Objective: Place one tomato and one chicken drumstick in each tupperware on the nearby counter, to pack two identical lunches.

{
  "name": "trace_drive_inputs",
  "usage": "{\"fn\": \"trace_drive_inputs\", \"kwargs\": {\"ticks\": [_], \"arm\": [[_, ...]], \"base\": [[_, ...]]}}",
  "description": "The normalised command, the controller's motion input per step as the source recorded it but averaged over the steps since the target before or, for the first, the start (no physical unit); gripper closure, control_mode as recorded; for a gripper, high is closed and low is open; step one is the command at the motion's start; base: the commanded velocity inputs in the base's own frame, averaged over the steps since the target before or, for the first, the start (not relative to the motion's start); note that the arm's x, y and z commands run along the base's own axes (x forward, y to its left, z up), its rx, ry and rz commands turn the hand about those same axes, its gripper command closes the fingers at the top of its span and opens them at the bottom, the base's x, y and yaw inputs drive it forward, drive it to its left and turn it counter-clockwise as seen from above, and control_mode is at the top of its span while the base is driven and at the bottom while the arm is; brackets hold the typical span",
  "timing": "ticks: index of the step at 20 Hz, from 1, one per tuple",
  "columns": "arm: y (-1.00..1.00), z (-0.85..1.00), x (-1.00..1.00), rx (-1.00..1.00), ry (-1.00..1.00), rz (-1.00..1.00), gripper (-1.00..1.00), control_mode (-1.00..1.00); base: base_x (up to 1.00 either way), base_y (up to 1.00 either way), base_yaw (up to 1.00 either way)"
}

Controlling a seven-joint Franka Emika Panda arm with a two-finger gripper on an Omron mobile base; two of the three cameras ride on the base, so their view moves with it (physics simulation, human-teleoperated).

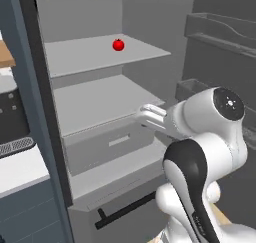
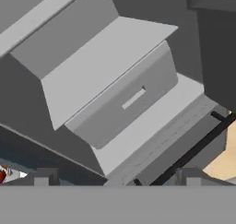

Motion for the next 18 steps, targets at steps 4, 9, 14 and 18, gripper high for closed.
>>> {"fn": "trace_drive_inputs", "kwargs": {"ticks": [4,9,14,18], "arm": [[0.00,0.00,0.00,0.00,0.00,0.00,-1.00,1.00],[0.00,0.79,0.54,0.00,-0.06,0.15,-1.00,-1.00],[-0.28,1.00,0.30,-0.04,-0.05,-0.01,-1.00,-1.00],[-0.07,0.95,0.48,-0.40,-0.14,0.00,-1.00,-1.00]], "base": [[1.00,-0.03,0.24],[0.20,0.00,0.05],[0.00,0.00,0.00],[0.00,0.00,0.00]]}}
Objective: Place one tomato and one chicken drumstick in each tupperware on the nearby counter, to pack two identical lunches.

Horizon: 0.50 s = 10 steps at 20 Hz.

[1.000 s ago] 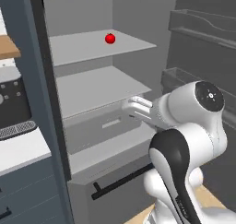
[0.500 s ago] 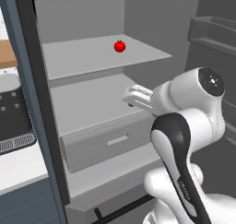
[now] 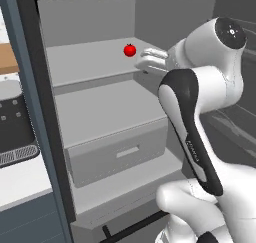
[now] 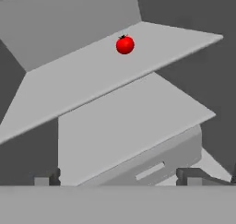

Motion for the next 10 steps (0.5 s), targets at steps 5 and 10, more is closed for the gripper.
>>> {"fn": "trace_drive_inputs", "kwargs": {"ticks": [5,10], "arm": [[-0.48,0.21,-0.01,-0.31,-0.15,0.01,-1.00,-1.00],[-0.21,-0.19,0.43,0.00,-0.01,0.10,-1.00,-1.00]], "base": [[0.00,0.00,0.00],[0.00,0.00,0.00]]}}
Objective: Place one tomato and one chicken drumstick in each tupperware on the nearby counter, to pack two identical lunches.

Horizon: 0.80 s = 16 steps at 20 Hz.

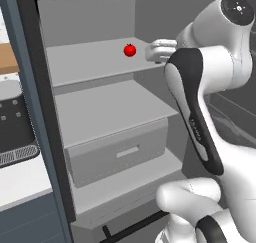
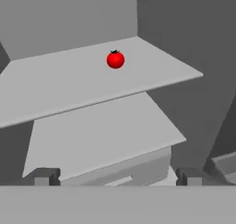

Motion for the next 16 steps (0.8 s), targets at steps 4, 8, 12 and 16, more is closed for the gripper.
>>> {"fn": "trace_drive_inputs", "kwargs": {"ticks": [4,8,12,16], "arm": [[-0.11,-0.21,1.00,0.00,0.02,0.03,-1.00,-1.00],[-0.04,-0.03,1.00,0.00,0.04,0.00,-1.00,-1.00],[0.00,-0.04,1.00,0.00,0.00,0.00,-1.00,-1.00],[0.04,-0.17,1.00,-0.07,0.00,0.00,-1.00,-1.00]], "base": [[0.00,0.00,0.00],[0.00,0.00,0.00],[0.00,0.00,0.00],[0.00,0.00,0.00]]}}
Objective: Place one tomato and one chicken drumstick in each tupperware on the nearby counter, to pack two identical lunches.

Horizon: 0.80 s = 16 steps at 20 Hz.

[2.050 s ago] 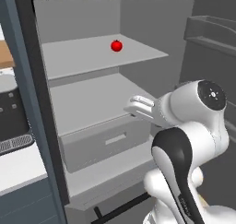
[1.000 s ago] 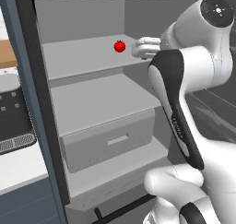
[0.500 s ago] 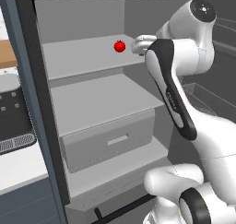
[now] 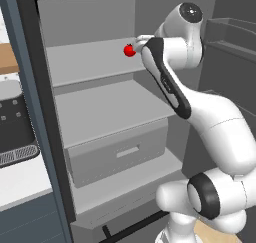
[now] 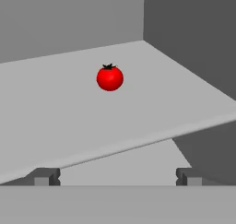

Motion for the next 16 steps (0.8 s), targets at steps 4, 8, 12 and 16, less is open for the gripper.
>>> {"fn": "trace_drive_inputs", "kwargs": {"ticks": [4,8,12,16], "arm": [[0.09,-0.24,1.00,-0.09,0.01,0.00,-1.00,-1.00],[0.24,-0.14,0.91,-0.05,0.08,0.00,-1.00,-1.00],[0.16,-0.04,0.63,0.00,0.10,0.03,-1.00,-1.00],[0.02,-0.20,0.57,-0.01,0.00,0.02,-1.00,-1.00]], "base": [[0.00,0.00,0.00],[0.00,0.00,0.00],[0.00,0.00,0.00],[0.00,0.00,0.00]]}}
